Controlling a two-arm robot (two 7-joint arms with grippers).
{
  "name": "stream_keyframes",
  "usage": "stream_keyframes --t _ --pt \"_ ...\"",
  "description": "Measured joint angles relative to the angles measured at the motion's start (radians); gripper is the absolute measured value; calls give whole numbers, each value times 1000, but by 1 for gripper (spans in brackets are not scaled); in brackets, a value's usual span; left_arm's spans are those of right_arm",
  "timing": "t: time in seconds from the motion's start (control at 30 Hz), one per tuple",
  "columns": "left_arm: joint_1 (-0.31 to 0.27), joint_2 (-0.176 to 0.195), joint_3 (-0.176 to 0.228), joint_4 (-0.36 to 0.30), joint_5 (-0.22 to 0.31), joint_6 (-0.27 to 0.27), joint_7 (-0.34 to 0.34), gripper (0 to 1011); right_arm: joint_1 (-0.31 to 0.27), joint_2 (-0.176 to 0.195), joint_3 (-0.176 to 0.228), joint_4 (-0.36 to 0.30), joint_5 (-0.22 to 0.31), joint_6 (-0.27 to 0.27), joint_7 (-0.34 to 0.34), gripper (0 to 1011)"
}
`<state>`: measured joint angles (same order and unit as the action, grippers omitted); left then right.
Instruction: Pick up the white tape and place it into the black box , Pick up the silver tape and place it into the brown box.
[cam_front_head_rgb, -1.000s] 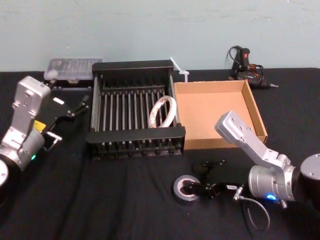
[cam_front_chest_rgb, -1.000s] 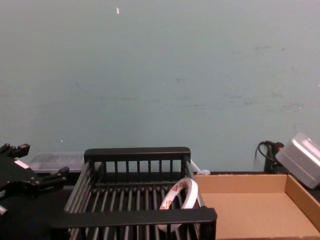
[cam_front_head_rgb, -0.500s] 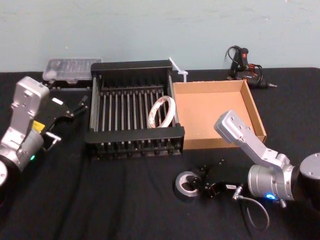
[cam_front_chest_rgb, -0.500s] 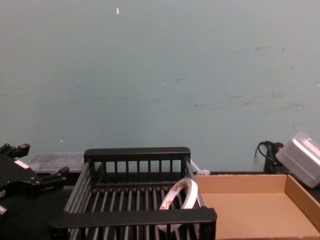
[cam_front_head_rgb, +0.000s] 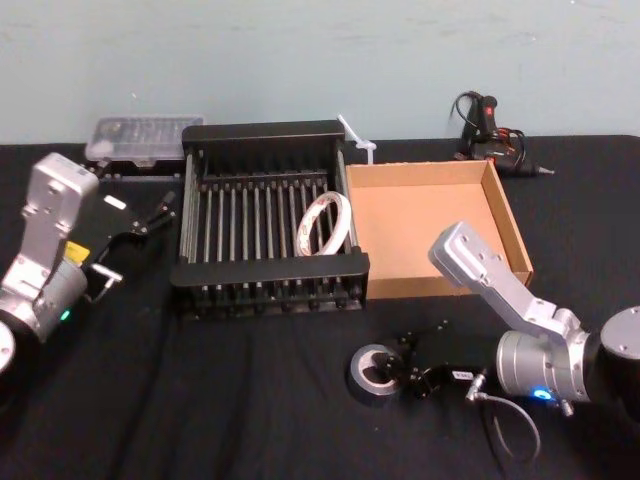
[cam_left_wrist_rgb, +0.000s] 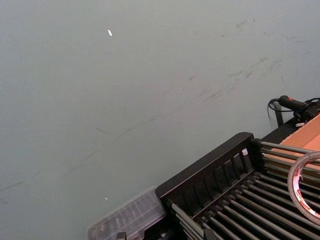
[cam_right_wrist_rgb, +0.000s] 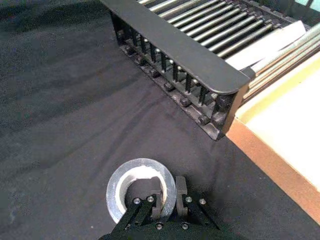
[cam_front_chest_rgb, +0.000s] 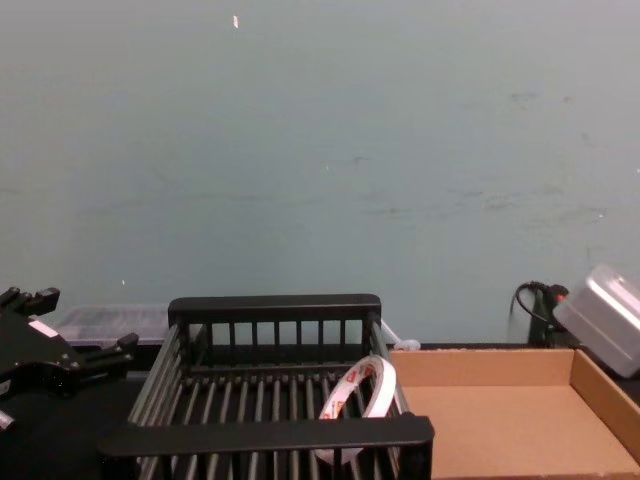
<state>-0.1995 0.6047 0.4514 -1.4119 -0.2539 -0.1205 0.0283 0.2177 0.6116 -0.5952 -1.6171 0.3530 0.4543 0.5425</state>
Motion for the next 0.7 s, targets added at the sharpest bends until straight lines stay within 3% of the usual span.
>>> stream_keyframes --t 0.33,0.7 --pt "0 0 0 0 0 0 0 1001 -10 19 14 -21 17 -20 8 176" --pt "0 0 0 0 0 0 0 1001 -19 28 78 -42 42 -33 -49 177"
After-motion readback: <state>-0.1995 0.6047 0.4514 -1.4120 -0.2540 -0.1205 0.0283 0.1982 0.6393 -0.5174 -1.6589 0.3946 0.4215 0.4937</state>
